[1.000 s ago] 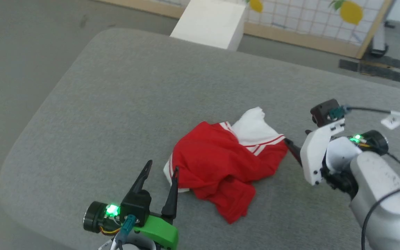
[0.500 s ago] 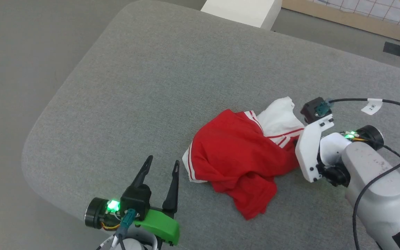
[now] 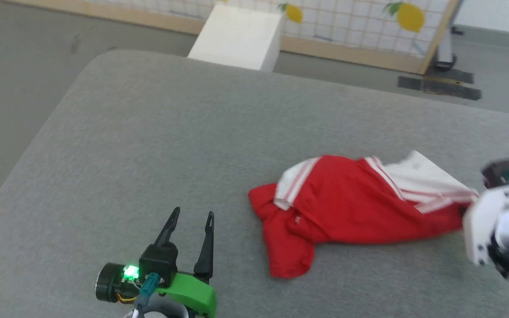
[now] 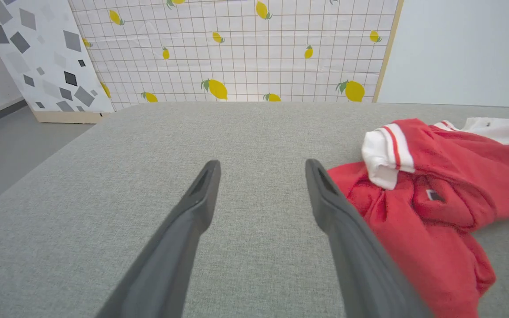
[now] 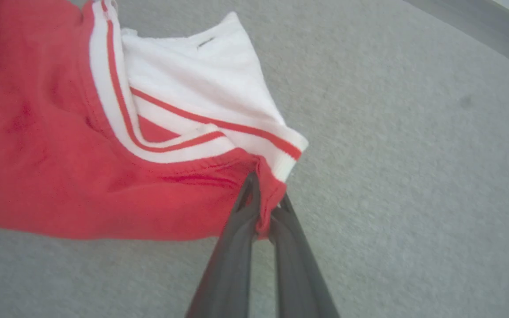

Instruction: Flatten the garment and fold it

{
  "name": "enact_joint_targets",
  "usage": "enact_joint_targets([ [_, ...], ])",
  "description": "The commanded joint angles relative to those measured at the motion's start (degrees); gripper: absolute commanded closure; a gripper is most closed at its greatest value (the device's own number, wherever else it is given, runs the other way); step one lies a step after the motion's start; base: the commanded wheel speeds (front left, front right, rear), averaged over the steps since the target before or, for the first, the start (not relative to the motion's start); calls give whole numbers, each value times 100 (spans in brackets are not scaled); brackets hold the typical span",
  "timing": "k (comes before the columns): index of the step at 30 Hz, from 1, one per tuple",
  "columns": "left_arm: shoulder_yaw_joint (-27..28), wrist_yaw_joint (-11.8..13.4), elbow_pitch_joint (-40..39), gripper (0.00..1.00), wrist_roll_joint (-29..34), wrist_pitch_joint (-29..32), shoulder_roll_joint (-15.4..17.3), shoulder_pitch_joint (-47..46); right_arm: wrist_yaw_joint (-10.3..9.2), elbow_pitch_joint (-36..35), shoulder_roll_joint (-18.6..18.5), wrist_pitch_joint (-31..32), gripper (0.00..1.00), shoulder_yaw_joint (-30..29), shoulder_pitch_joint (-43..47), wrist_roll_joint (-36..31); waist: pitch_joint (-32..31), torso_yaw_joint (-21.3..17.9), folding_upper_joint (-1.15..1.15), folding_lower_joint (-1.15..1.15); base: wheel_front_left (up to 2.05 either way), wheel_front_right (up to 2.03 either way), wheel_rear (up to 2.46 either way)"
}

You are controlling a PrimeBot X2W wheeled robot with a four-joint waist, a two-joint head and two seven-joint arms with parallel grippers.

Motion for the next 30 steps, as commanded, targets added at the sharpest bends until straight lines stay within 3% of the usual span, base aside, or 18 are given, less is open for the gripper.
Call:
enact_joint_targets([
  [1, 28, -17, -24, 0, 46, -20, -9, 77, -11, -157, -13, 176, 100, -226, 352, -124, -342, -517, 0, 0, 0, 0, 0],
  [5, 69, -39, -30, 0, 24, -20, -21, 82, -11, -800, 330, 688, 100, -963, 1324, -370, -318, -777, 0, 0, 0, 0, 0],
  [10, -3, -112, 47, 0, 25, -20, -39, -18, -11, -1391, 935, 685, 100, -1406, 2003, -655, -243, -963, 0, 0, 0, 0, 0],
  [11, -17, -122, 63, 0, 25, -20, -42, -36, -11, -1481, 1012, 568, 42, -1480, 2039, -726, -236, -983, 0, 0, 0, 0, 0],
  [12, -31, -130, 81, 0, 25, -20, -45, -55, -11, -1585, 1115, 403, 0, -1572, 2065, -794, -234, -1002, 0, 0, 0, 0, 0],
  [17, -16, -153, 83, 0, -12, -20, -54, -86, -11, -2117, 1452, -449, 0, -1763, 2124, -962, -257, -1114, 0, 0, 0, 0, 0],
  [24, -15, -308, 108, 0, -160, -20, -63, -85, -11, -2904, 1882, -2230, 0, -1824, 2433, -1080, -297, -1316, 0, 0, 0, 0, 0],
  [30, -219, -505, 465, 0, -269, -20, -68, -266, -11, -3049, 2142, -3410, 0, -1830, 2738, -1122, -233, -1511, 0, 0, 0, 0, 0],
])
